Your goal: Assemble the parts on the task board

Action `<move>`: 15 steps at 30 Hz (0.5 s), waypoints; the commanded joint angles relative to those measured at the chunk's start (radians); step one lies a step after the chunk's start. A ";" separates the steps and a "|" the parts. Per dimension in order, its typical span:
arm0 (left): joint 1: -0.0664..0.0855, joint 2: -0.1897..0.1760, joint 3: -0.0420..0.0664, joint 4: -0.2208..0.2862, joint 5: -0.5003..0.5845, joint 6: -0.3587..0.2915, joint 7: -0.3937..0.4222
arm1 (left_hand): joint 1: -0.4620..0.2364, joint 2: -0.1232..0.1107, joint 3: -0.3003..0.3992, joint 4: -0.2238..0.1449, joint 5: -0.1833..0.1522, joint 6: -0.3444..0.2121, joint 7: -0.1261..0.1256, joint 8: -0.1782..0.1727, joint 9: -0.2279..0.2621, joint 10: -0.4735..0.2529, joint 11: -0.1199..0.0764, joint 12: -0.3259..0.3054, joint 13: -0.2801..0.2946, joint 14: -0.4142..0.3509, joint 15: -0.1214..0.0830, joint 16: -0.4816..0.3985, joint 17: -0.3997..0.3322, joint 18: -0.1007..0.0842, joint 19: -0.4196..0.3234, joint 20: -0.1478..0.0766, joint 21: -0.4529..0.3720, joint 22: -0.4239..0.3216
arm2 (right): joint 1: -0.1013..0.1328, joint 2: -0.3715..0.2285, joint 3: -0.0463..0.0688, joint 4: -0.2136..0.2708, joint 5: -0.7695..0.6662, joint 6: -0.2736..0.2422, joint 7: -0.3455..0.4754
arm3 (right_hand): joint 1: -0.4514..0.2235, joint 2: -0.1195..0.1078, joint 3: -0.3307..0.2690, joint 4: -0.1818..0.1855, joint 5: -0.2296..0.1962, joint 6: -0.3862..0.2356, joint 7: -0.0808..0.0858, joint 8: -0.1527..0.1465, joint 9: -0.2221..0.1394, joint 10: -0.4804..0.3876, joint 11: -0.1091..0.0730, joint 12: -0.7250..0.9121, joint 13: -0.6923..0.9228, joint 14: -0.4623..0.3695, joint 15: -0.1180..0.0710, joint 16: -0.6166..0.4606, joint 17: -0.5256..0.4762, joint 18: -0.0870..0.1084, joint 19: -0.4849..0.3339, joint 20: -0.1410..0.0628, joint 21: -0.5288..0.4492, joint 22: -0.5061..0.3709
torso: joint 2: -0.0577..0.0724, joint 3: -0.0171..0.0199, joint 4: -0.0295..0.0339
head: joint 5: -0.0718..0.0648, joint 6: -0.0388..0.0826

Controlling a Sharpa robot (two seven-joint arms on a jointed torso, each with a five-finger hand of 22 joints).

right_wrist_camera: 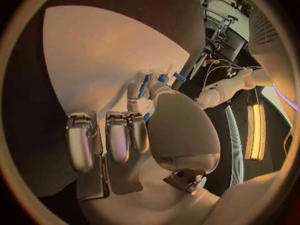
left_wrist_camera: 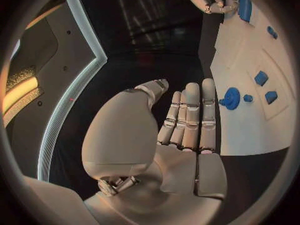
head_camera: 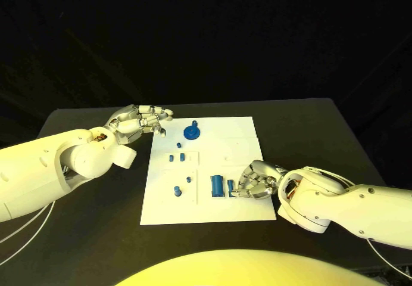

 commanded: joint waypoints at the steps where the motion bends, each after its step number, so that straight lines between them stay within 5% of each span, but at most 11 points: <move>1: 0.000 0.002 0.001 0.002 -0.003 0.012 0.005 | -0.006 0.006 0.000 0.005 0.003 -0.008 -0.001 0.004 -0.002 0.001 0.003 -0.003 -0.001 0.000 0.004 0.003 -0.002 0.014 0.002 0.003 -0.005 -0.001 | -0.003 0.004 -0.001 -0.007 -0.020 0.012 -0.006 | -0.003 -0.012 -0.001 -0.004 -0.008 0.004 -0.005 -0.004 -0.001 0.089 -0.008 0.007 0.246 0.090 -0.007 0.005 0.201 -0.003 0.099 -0.005 0.004 0.258 | 0.000 0.0002 0.0008 | -0.001 0.000; 15: 0.000 0.002 0.001 0.002 -0.003 0.012 0.004 | -0.006 0.006 -0.001 0.007 0.003 -0.009 -0.001 0.005 -0.002 0.000 0.004 -0.002 -0.003 0.000 0.004 0.004 -0.002 0.014 0.003 0.004 -0.006 -0.002 | -0.003 0.006 -0.001 -0.004 -0.011 -0.016 0.019 | -0.012 -0.006 -0.009 0.007 -0.010 0.006 -0.003 -0.005 -0.003 0.088 -0.007 0.006 0.245 0.089 -0.006 0.004 0.199 -0.002 0.098 -0.004 0.001 0.257 | -0.002 -0.0006 0.0002 | 0.000 0.004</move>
